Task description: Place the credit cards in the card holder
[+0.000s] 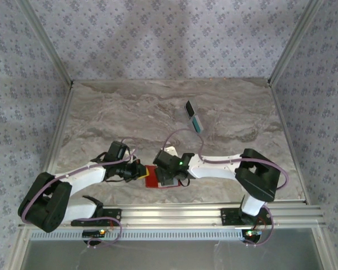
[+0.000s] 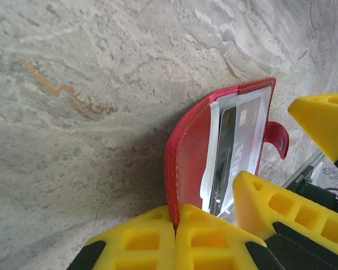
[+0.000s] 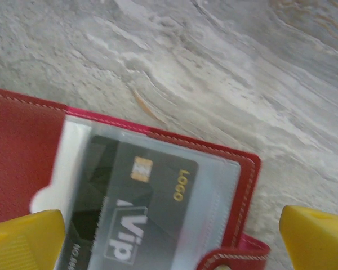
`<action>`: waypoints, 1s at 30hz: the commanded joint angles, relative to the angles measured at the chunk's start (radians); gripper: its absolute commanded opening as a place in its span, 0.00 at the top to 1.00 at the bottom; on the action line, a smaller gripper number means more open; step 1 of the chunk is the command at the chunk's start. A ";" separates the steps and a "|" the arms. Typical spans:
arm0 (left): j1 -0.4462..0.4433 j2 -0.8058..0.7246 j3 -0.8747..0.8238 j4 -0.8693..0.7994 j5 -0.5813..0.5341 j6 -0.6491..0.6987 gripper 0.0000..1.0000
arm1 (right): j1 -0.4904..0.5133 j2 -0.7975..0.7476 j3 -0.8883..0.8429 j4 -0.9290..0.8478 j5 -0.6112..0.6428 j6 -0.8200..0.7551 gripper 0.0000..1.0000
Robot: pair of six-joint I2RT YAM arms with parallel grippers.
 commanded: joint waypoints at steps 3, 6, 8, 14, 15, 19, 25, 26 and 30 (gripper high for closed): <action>0.007 -0.014 -0.005 -0.009 -0.009 -0.008 1.00 | -0.007 0.068 0.032 -0.036 -0.021 0.004 0.00; 0.007 -0.017 -0.005 -0.010 -0.009 -0.010 1.00 | -0.007 0.065 0.013 -0.071 0.005 0.030 0.00; 0.007 -0.019 -0.006 -0.014 -0.011 -0.007 1.00 | -0.007 0.052 -0.006 -0.092 0.011 0.039 0.00; 0.008 -0.022 -0.010 -0.021 -0.014 -0.006 1.00 | -0.015 0.005 -0.044 -0.128 0.056 0.045 0.02; 0.008 -0.024 -0.012 -0.022 -0.015 -0.007 1.00 | -0.015 0.000 -0.048 -0.132 0.062 0.045 0.02; 0.009 -0.031 -0.015 -0.025 -0.018 -0.007 1.00 | -0.019 -0.012 -0.054 -0.124 0.064 0.032 0.02; 0.010 -0.042 -0.022 -0.027 -0.023 -0.009 1.00 | -0.011 -0.027 -0.034 -0.087 0.051 0.013 0.02; 0.010 -0.042 -0.023 -0.027 -0.025 -0.010 1.00 | -0.009 -0.028 -0.031 -0.066 0.037 0.005 0.02; 0.010 -0.033 -0.020 -0.025 -0.027 -0.007 1.00 | 0.006 -0.020 -0.016 -0.039 0.005 -0.021 0.01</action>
